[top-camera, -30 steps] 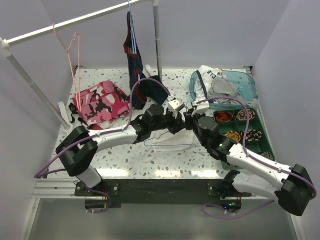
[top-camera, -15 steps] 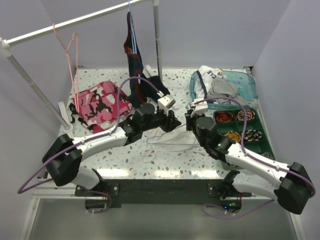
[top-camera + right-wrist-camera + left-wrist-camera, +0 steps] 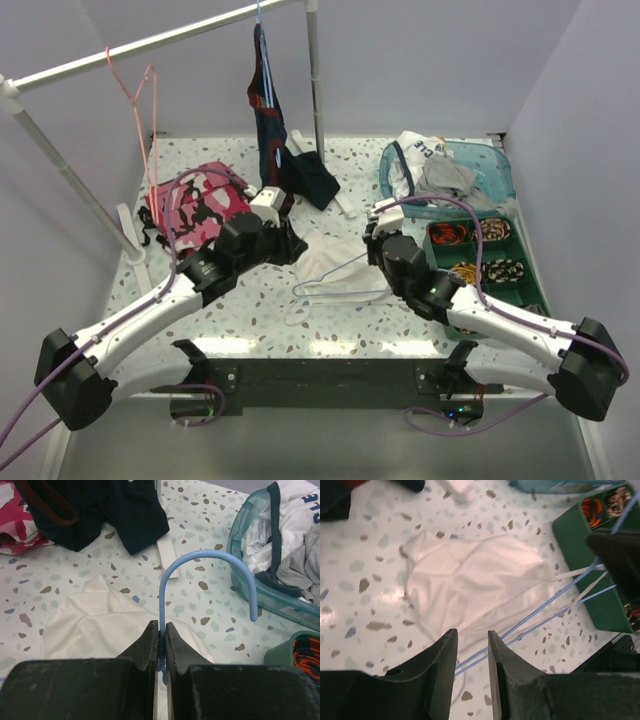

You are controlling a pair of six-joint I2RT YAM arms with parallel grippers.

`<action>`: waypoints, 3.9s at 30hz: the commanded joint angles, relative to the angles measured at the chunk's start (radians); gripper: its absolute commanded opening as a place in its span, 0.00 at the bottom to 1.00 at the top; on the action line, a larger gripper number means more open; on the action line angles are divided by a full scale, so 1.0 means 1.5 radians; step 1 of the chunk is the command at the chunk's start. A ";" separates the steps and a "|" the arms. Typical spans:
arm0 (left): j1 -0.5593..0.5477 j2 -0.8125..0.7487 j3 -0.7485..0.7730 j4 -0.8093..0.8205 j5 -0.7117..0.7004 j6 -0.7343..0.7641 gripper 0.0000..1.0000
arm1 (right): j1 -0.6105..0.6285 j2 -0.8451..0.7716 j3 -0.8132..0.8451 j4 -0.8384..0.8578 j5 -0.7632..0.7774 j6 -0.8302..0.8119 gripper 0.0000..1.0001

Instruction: Place the tank top on the hanger

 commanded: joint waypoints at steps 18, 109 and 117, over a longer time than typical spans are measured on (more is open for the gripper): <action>-0.169 0.016 -0.185 -0.180 -0.141 -0.242 0.31 | 0.015 -0.038 0.031 -0.021 0.075 -0.012 0.00; -0.059 0.124 0.594 -0.241 -0.264 0.210 0.39 | 0.049 0.224 0.653 -0.045 -0.055 -0.260 0.00; -0.059 0.046 0.634 -0.194 -0.104 0.393 0.48 | 0.049 0.237 0.736 -0.099 -0.114 -0.244 0.00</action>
